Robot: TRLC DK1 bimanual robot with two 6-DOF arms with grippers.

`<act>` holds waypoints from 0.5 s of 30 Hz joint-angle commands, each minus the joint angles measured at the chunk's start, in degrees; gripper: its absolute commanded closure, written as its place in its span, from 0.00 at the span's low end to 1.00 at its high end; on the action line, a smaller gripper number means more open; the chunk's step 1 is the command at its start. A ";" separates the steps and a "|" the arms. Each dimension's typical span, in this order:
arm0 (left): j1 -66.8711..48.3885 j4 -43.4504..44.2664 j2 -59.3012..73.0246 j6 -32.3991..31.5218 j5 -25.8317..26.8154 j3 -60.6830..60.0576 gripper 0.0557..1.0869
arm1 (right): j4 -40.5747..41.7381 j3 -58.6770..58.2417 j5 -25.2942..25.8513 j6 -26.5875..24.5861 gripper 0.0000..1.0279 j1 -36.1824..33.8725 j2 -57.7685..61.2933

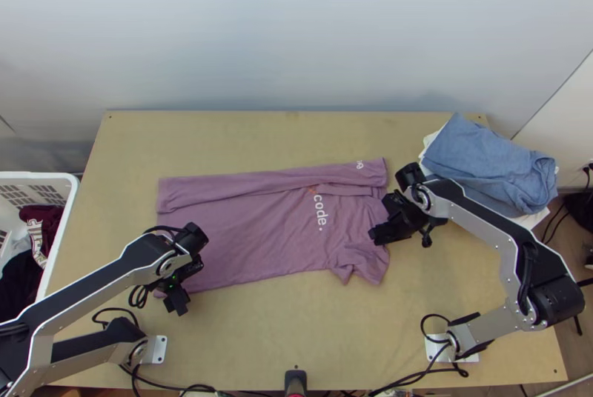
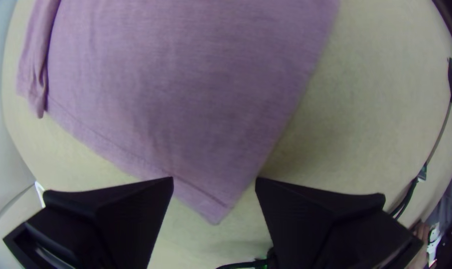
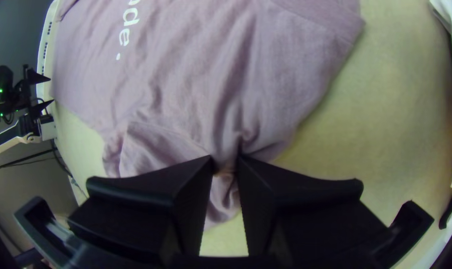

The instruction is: Fold the t-shirt

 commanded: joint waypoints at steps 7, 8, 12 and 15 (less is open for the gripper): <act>2.10 0.90 -0.10 2.83 0.05 -0.18 0.28 | 1.19 -1.02 0.60 -0.18 0.93 0.55 -1.25; 2.19 0.99 -0.10 2.91 0.14 -0.36 0.28 | 1.28 -1.02 0.60 -0.18 0.93 0.55 -1.25; 3.25 1.34 -0.36 3.97 0.93 -0.89 0.36 | 1.54 -1.19 0.96 -0.26 0.96 0.55 -1.60; 3.60 1.60 -0.62 4.41 1.02 -1.77 0.41 | 1.72 -1.28 1.31 -0.35 0.96 0.55 -1.60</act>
